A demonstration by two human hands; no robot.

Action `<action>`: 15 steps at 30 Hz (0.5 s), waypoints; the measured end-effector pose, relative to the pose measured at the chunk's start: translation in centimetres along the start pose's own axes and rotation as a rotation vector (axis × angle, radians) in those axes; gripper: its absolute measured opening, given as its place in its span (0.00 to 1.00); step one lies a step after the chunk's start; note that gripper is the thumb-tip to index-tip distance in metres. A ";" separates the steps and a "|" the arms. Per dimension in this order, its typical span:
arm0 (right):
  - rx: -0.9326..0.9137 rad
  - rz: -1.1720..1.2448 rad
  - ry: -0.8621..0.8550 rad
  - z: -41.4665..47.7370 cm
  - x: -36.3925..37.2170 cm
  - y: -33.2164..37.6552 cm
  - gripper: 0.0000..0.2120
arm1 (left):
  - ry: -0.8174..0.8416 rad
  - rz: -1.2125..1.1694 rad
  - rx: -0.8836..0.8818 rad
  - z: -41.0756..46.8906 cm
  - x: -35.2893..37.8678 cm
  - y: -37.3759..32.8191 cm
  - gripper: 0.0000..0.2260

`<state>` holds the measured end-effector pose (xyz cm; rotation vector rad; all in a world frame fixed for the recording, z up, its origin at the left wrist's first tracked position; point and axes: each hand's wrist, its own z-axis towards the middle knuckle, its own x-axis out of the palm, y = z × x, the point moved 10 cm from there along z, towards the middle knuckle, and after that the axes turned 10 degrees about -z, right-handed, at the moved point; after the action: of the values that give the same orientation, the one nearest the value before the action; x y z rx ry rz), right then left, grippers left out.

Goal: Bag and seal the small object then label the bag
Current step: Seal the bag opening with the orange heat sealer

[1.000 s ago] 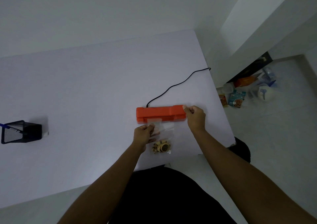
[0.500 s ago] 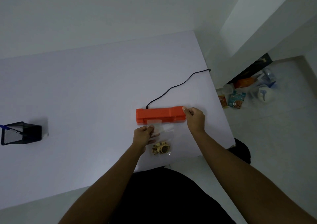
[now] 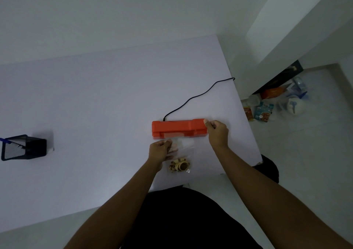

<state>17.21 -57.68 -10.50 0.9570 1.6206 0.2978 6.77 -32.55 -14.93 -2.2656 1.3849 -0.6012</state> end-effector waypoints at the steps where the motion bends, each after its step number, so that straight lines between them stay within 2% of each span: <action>1: 0.002 -0.002 -0.004 0.0 -0.1 0.1 0.21 | -0.001 0.001 -0.001 0.0 0.0 0.1 0.11; 7: 0.043 0.011 0.014 -0.1 -0.1 -0.3 0.26 | 0.000 -0.005 0.005 0.1 0.0 0.0 0.10; 11: 0.079 0.066 0.071 -0.5 -0.7 0.4 0.24 | -0.014 -0.019 -0.005 0.3 -0.2 0.3 0.11; 15: 0.067 0.169 0.068 -1.1 -1.8 2.3 0.26 | -0.018 -0.019 -0.002 0.5 -0.2 0.2 0.09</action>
<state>17.21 -57.17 -7.44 1.1489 1.6230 0.3972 6.82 -32.38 -15.44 -2.2828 1.3574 -0.5842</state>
